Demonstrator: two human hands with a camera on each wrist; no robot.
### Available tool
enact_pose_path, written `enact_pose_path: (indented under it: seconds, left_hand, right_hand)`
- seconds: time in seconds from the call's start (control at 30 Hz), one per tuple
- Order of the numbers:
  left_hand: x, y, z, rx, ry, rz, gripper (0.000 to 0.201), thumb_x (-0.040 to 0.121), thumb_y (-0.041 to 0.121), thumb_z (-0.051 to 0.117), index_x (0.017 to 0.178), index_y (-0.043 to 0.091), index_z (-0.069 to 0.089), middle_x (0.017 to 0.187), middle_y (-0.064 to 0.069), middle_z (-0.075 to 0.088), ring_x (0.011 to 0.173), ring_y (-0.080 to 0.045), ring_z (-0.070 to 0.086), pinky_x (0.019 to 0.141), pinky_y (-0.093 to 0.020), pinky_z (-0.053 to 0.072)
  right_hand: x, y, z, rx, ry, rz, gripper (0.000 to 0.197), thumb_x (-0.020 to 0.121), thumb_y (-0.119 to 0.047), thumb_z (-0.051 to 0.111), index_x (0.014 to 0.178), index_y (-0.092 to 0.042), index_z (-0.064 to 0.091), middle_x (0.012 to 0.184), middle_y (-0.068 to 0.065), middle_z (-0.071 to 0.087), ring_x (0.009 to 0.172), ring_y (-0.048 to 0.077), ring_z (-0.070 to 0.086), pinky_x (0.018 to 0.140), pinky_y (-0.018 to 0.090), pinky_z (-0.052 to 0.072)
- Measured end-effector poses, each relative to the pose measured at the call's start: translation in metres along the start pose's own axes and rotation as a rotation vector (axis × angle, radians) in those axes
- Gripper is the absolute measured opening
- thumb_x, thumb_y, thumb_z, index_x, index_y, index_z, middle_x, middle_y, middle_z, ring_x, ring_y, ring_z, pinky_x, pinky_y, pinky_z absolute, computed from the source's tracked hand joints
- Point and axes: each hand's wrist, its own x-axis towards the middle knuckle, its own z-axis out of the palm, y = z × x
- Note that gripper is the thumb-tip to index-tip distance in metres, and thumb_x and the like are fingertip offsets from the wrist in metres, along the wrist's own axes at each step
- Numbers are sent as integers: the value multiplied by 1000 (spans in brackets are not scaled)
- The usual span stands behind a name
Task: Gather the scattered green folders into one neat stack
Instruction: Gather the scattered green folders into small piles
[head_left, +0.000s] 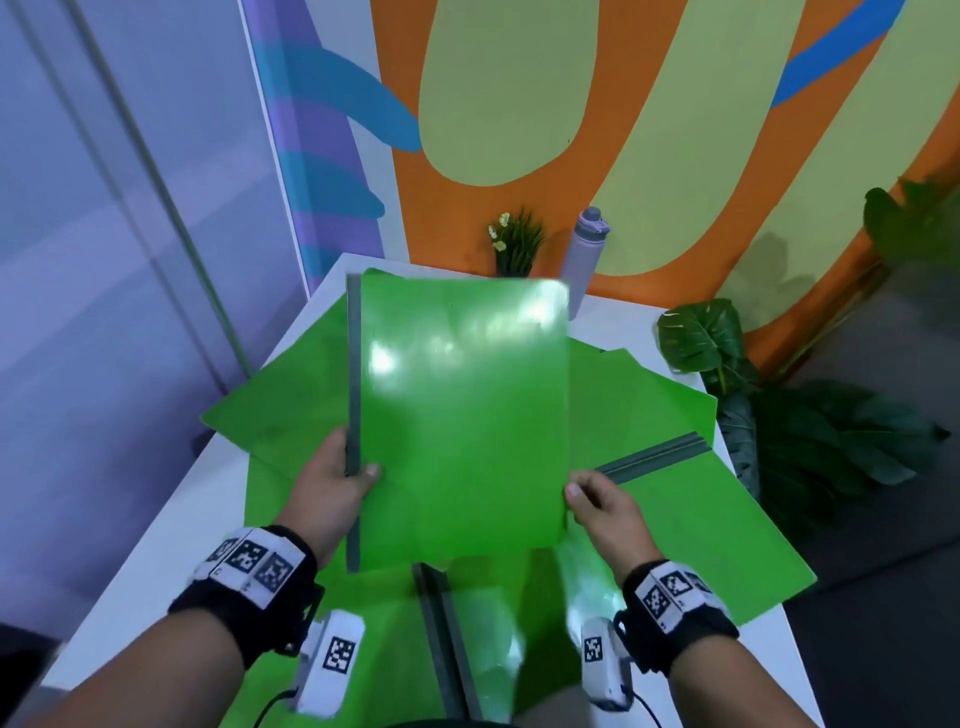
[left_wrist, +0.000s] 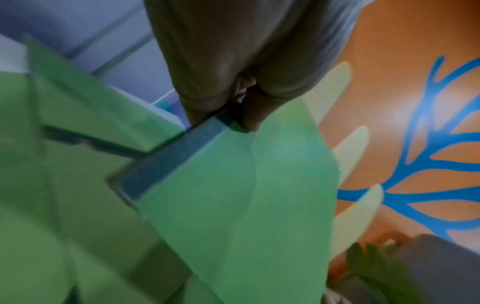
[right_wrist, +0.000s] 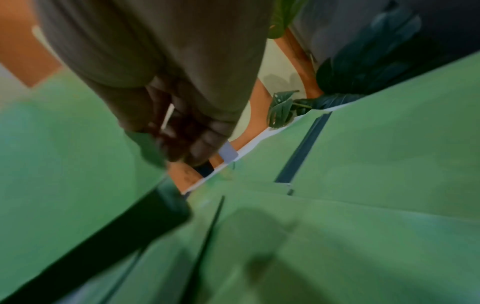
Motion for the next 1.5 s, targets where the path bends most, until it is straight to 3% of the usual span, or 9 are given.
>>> enact_pose_path:
  seconds: [0.17,0.33,0.57,0.73,0.87,1.03,1.13,1.27,1.5]
  left_hand:
    - [8,-64,-2,-33,-10,-338,57,92,0,52,144,13,33,144,-15,42,132,-38,40,112,-56,32]
    - [15,-117,-5,206,-100,-465,47,88,-3,52,133,5,39,113,-16,53,107,-37,52,102,-57,43]
    - [20,-96,10,324,-297,-360,55,91,0,53,141,13,35,132,-19,50,122,-38,48,109,-56,38]
    - [26,-66,34,238,-420,-291,65,91,1,51,148,20,26,148,-15,37,136,-37,37,114,-54,29]
    - [35,-59,49,178,-445,-221,50,95,9,49,143,20,37,132,-4,51,134,-31,41,112,-49,31]
    - [85,-90,30,576,-85,-119,53,97,32,49,145,14,39,156,-13,33,141,-34,35,115,-50,33]
    - [102,-118,13,872,-144,-177,66,92,38,54,149,17,29,161,-12,19,146,-35,25,117,-49,31]
    - [85,-132,20,1113,-204,-102,62,92,42,51,149,28,29,157,0,30,147,-26,24,117,-51,28]
    - [64,-137,17,947,-86,-69,62,88,42,58,143,21,40,142,-11,48,127,-28,52,105,-46,47]
  right_hand:
    - [7,89,-9,-454,70,203,21,88,-9,59,107,-7,67,107,13,69,90,23,65,92,35,52]
    - [5,139,-16,-602,113,366,42,81,-9,63,122,-8,55,105,15,59,80,28,65,78,38,58]
    - [-5,109,-4,-784,63,310,46,88,-33,55,132,-23,45,123,8,45,113,24,44,97,39,44]
    - [3,75,11,-196,-24,280,61,94,-38,47,147,-21,23,149,6,30,137,31,32,112,47,31]
    - [12,80,13,4,19,435,58,87,-28,59,136,-22,29,147,19,34,130,38,42,104,57,40]
    - [1,86,9,-98,38,446,65,90,-10,54,145,-19,20,150,19,30,134,38,36,107,51,38]
    - [-9,95,6,-110,51,514,66,90,-6,53,145,-17,19,149,23,30,134,42,35,106,52,37]
    - [-13,105,-1,-87,88,548,66,90,-2,52,145,-16,19,146,26,31,132,45,36,104,57,37]
    - [-17,92,-15,-75,109,536,66,90,1,50,147,-18,21,143,23,35,102,34,57,77,44,57]
